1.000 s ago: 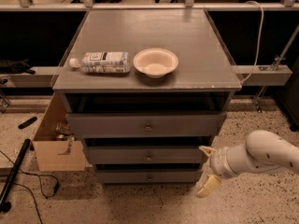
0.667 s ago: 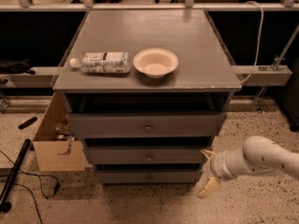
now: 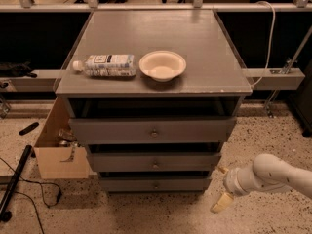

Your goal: Open bottom drawer

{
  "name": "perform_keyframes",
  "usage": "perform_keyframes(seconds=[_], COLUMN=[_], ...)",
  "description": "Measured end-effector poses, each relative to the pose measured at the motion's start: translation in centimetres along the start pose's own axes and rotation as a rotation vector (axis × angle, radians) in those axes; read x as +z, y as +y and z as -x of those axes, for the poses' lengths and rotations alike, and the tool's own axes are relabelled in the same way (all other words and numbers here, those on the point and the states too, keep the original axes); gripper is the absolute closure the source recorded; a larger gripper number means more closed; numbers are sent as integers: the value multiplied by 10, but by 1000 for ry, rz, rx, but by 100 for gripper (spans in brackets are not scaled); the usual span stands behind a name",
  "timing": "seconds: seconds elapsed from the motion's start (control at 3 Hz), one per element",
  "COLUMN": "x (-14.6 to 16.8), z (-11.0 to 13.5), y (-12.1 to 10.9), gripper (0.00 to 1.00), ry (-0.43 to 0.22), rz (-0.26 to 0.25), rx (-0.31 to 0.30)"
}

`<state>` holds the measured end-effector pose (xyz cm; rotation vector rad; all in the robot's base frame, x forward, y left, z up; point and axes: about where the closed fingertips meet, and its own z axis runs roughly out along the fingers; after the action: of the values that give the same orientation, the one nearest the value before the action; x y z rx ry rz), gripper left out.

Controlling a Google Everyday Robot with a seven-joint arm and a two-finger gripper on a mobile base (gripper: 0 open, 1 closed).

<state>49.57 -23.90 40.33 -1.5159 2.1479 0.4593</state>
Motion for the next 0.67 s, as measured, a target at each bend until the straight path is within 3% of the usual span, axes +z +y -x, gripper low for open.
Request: perform_keyframes(seconds=[0.33, 0.67], x=[34, 91], z=[5, 1], y=[22, 55], gripper=[0, 0], ry=[-17, -15], rz=[42, 134], rx=[-6, 14])
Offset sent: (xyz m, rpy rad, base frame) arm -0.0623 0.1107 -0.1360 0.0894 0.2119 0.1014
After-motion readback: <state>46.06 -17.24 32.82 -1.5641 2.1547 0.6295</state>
